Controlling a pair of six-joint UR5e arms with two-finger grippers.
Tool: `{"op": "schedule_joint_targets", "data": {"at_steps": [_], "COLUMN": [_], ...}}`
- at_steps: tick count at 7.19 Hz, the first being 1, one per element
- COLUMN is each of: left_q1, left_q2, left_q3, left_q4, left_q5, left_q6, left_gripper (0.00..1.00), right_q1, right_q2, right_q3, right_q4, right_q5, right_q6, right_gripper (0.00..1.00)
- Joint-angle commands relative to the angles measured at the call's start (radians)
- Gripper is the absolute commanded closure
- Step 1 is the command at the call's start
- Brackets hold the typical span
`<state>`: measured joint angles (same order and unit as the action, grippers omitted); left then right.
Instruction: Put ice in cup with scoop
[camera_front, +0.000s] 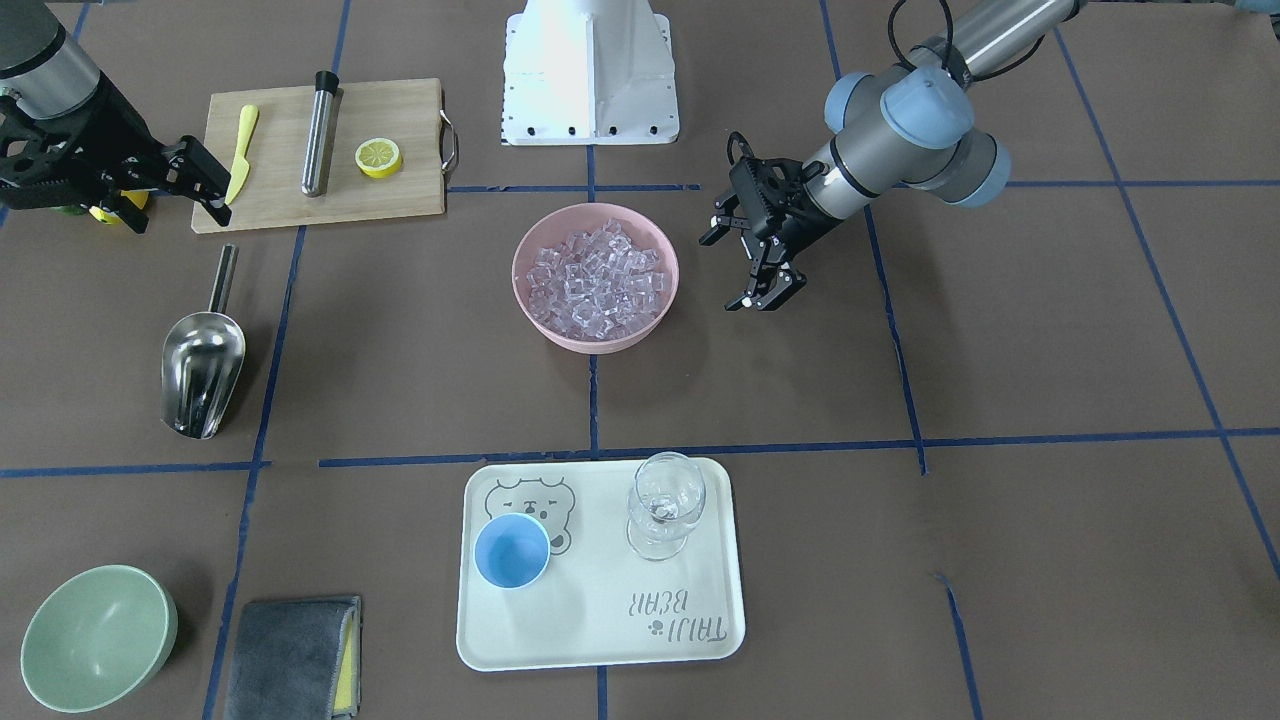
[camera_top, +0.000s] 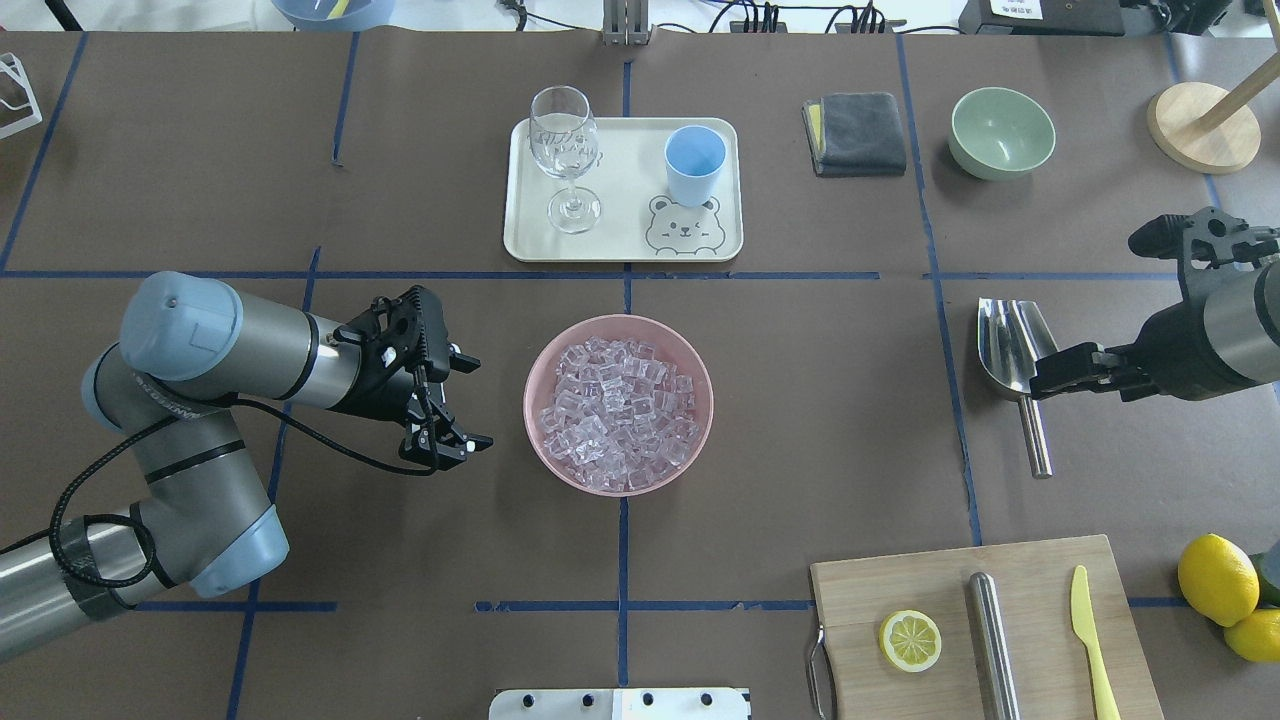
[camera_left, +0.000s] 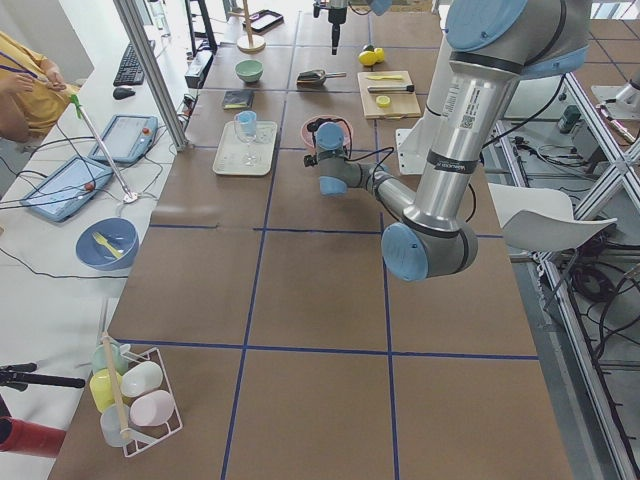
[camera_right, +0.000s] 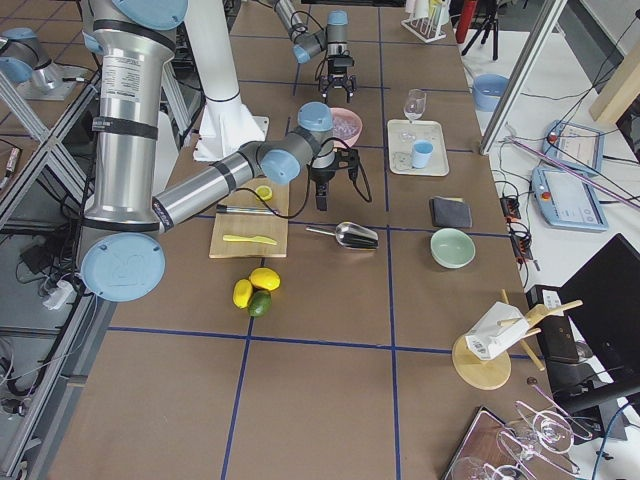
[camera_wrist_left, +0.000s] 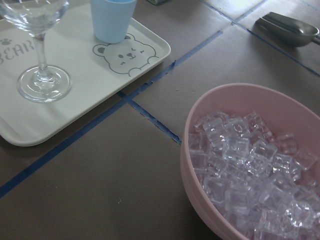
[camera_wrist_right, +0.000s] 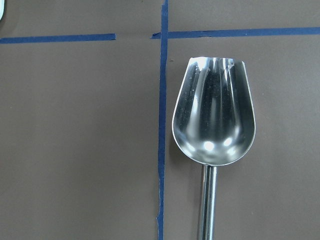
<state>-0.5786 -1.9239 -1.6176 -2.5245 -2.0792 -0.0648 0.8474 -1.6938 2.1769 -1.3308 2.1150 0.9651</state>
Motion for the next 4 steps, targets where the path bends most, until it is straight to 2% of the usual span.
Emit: {"op": "schedule_joint_targets", "data": {"at_steps": [1,2,4], "left_q1": [0.003,0.005,0.012], "left_q2": [-0.035,-0.079,-0.092], "left_q3": [0.086,0.129,0.133], "left_q4": [-0.057,-0.063,-0.057], "left_q5": [-0.021,-0.003,0.028], "left_q6": [0.094,0.086,0.086], "left_gripper": [0.0,0.0,0.0], "right_q1": [-0.013,-0.016,-0.021], "right_q2": [-0.012,-0.013,-0.026], "right_q3": [0.0,0.0,-0.002], "right_q4": [0.015,0.015,0.016], "right_q5": [-0.004,-0.006,-0.003], "right_q6": [-0.006,-0.005,0.004], "right_gripper": [0.0,0.0,0.0]}}
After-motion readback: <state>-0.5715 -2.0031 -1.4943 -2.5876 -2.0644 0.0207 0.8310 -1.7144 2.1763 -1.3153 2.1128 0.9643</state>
